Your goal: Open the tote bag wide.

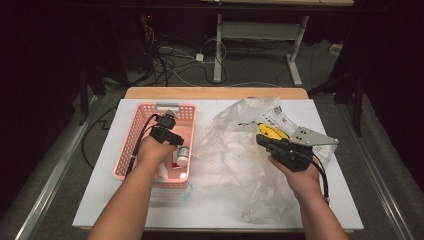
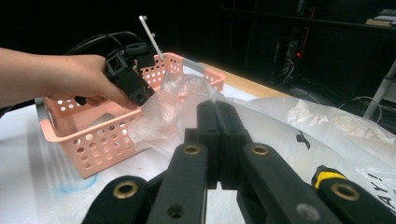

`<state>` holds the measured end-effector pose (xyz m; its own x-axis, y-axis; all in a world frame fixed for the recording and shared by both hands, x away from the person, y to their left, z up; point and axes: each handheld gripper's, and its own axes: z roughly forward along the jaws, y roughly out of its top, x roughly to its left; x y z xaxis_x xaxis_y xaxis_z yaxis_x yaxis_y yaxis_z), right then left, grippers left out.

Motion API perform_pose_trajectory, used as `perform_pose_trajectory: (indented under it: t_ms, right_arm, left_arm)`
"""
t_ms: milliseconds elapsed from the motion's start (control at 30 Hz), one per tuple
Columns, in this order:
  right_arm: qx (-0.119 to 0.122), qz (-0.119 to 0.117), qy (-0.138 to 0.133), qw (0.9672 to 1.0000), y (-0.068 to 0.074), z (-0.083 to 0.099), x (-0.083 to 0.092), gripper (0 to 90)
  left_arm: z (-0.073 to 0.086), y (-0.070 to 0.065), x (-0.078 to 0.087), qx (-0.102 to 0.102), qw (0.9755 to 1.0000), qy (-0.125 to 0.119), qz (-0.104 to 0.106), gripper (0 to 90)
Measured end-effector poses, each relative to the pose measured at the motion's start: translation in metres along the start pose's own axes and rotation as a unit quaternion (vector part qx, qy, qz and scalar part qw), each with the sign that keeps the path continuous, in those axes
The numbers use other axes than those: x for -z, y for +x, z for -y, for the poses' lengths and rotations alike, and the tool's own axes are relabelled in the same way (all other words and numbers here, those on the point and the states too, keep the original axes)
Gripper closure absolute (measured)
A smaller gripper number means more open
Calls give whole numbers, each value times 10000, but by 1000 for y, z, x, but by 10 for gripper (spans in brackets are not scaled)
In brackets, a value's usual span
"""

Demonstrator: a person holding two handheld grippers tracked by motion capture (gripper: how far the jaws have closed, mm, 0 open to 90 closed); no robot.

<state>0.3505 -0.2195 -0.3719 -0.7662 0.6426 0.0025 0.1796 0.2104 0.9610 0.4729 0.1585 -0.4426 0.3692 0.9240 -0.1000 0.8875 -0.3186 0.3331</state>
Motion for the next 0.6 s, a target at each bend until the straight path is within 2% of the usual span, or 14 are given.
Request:
perform_pose_trajectory:
  t_ms: [67,100,200,367,600]
  right_arm:
    - [-8,3,0,10000,0,0,0,900]
    - [-10,10,-1,10000,0,0,0,900]
    - [-1,-6,-5,10000,0,0,0,900]
    - [-6,-3,5,10000,1,0,0,900]
    - [-14,-4,13,10000,1,0,-1,900]
  left_arm:
    - [1,0,-3,0,9998,173,96,401]
    - [2,-1,-4,-56,9997,242,72,421]
    - [5,-6,-5,-231,9994,243,-108,472]
    - [6,-10,-4,-413,9988,231,-100,638]
    - [9,-9,-4,-434,9990,111,-52,659]
